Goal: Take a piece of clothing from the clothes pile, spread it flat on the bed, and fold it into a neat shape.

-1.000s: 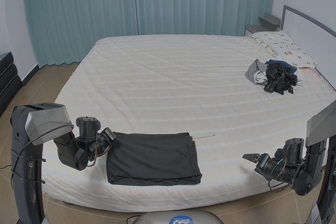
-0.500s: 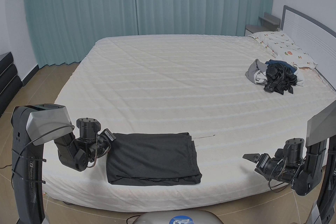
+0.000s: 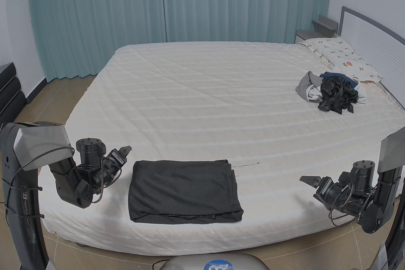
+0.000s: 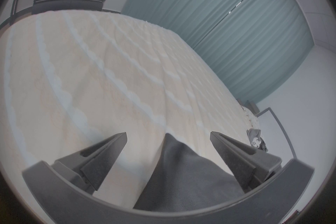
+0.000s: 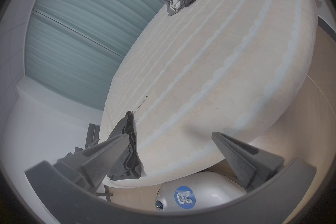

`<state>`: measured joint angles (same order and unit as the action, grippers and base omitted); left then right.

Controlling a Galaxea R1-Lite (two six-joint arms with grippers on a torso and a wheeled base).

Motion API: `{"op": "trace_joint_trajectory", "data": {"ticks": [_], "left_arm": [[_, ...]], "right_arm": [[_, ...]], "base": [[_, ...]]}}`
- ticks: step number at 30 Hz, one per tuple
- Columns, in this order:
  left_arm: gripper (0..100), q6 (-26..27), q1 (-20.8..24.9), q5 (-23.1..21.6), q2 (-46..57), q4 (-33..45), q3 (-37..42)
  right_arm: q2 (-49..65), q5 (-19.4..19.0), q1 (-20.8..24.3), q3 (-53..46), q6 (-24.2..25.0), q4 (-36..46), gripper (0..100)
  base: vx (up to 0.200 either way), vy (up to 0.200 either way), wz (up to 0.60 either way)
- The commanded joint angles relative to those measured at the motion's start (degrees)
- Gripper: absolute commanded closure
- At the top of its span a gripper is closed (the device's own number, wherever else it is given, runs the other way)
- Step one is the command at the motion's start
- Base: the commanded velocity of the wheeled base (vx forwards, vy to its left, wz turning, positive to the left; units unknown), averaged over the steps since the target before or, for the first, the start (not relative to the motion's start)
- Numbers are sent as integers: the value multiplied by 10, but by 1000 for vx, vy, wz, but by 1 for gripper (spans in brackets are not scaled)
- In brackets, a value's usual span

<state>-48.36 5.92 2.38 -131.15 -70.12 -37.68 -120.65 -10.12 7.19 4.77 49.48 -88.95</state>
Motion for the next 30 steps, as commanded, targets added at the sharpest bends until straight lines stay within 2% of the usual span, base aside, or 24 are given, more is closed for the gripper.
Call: {"op": "trace_joint_trajectory", "data": {"ticks": [1,2,5,9,12,15,20,22,25,26,27,28,30], "left_arm": [[0,19,-4,0,139,-32,92],[0,34,1,0,173,-39,121],[0,66,6,-2,248,-49,181],[0,73,5,-2,352,-49,233],[0,92,5,-2,452,-39,274],[0,138,7,-3,506,-17,304],[0,150,7,-2,581,11,321],[0,155,8,-3,627,34,333],[0,155,15,-3,680,78,337],[0,155,15,-3,683,81,337],[0,156,16,-3,716,114,339],[0,156,16,-3,716,114,339],[0,157,16,-4,786,190,337]], "right_arm": [[100,-1,-32,-8,-8,-5,0],[124,-3,-48,-9,-14,-5,0],[140,-3,-53,-13,-18,-5,0],[191,-3,-56,-33,-41,-5,0],[270,0,-57,-48,-98,3,0],[343,1,-58,-48,-126,30,0],[459,-4,-52,-48,-191,130,0],[522,-7,-52,-48,-223,202,0],[595,-17,-52,-43,-235,280,0],[599,-17,-52,-42,-235,283,0],[640,-19,-53,-36,-236,331,0],[640,-19,-53,-36,-236,331,0],[715,-19,-53,-25,-254,426,0]], "base": [[0,0,0],[0,0,0],[0,0,0],[0,0,0],[0,0,0],[0,0,0],[0,0,0],[0,0,0],[0,0,0],[0,0,0],[0,0,0],[0,0,0],[0,0,0]]}}
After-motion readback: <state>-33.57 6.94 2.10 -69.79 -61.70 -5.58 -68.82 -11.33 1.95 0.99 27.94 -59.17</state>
